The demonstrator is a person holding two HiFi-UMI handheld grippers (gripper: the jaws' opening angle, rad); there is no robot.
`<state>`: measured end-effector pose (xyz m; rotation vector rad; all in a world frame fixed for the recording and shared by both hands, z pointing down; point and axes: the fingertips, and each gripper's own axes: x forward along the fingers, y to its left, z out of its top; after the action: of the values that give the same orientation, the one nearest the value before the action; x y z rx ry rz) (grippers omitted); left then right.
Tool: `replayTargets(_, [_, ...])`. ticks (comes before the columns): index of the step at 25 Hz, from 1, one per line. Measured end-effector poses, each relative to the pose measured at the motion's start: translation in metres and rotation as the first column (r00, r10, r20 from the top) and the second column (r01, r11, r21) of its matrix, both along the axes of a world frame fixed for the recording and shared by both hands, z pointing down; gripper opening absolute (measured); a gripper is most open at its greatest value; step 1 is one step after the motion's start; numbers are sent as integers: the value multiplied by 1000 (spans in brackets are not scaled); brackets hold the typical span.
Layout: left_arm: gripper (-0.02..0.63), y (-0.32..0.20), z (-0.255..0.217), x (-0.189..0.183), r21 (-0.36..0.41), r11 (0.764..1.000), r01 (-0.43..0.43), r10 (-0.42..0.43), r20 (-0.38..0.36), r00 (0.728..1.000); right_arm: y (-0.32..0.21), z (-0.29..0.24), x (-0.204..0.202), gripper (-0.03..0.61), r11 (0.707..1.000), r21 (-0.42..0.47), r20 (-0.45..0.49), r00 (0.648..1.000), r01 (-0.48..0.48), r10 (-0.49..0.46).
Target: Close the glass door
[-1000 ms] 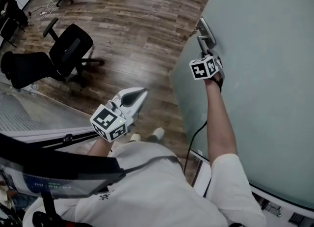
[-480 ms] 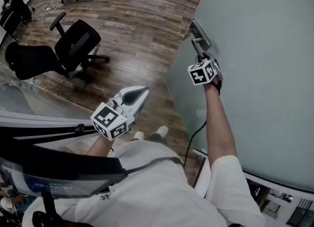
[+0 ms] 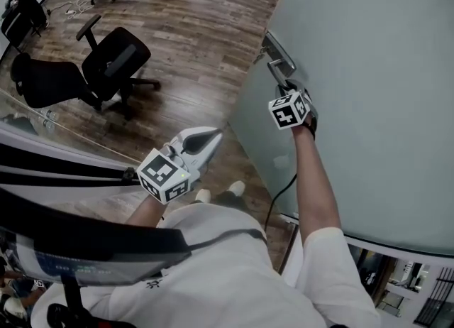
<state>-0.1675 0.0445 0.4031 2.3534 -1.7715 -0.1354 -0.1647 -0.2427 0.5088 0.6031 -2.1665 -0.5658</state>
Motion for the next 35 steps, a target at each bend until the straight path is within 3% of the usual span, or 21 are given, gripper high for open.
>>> replayTargets(8, [5, 25, -2, 3, 12, 1000, 23, -23, -7, 1000, 46, 1, -6, 106, 998, 3, 9, 998, 60, -60])
replayTargets(21, [6, 53, -6, 38, -6, 989, 149, -149, -11, 989, 102, -1, -12, 109, 990, -8, 45, 989, 142, -141])
replayTargets(35, [5, 117, 3, 95, -40, 947, 319, -319, -5, 948, 163, -3, -5, 109, 973, -20, 73, 971, 230, -228])
